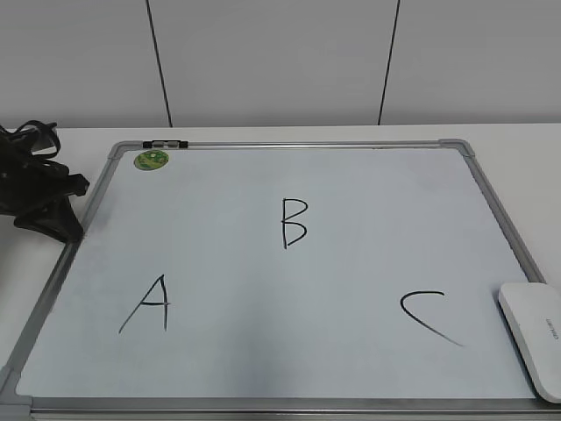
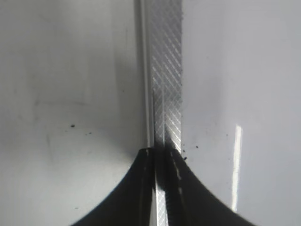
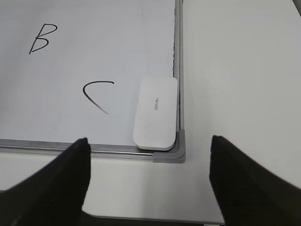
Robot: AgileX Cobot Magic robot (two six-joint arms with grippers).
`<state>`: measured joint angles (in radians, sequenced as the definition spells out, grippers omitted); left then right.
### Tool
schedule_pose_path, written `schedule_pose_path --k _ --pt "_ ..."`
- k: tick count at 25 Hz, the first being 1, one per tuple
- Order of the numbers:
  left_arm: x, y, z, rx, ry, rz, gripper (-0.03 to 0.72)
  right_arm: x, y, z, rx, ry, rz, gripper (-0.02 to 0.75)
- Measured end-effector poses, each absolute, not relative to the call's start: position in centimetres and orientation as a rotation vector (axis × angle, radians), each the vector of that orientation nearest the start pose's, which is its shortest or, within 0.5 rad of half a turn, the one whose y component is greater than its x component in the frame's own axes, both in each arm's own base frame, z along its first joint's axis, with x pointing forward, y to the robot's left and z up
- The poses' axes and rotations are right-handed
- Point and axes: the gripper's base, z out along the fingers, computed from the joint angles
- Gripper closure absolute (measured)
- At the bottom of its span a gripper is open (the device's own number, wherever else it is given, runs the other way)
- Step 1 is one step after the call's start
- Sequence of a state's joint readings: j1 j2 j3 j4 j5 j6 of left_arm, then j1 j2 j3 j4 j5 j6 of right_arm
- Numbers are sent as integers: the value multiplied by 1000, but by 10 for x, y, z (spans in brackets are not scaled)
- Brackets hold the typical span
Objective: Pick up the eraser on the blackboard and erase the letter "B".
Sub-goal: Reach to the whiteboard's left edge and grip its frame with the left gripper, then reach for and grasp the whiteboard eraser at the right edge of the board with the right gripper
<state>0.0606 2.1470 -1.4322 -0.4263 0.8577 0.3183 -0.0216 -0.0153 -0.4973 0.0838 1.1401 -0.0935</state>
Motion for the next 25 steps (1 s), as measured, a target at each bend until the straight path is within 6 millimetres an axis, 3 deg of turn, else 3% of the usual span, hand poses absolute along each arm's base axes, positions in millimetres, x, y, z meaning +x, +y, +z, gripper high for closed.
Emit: schedule_pose_path --k 6,10,14,17,20,25 --pt "415 -3 124 -14 2959 -465 657 1 7 304 -84 2139 37 172" --pt "415 -3 124 -14 2961 -467 657 36 7 315 -80 2275 57 219" --pt "415 -4 124 -18 2959 -471 657 75 6 313 -66 2341 64 225" --pt "415 -4 124 -18 2959 -471 657 107 6 308 -44 2370 94 155" --pt "415 -4 124 -18 2959 -471 657 125 7 298 -33 2443 110 84" --pt "415 -4 124 -21 2960 -476 657 156 6 272 -21 2627 124 72"
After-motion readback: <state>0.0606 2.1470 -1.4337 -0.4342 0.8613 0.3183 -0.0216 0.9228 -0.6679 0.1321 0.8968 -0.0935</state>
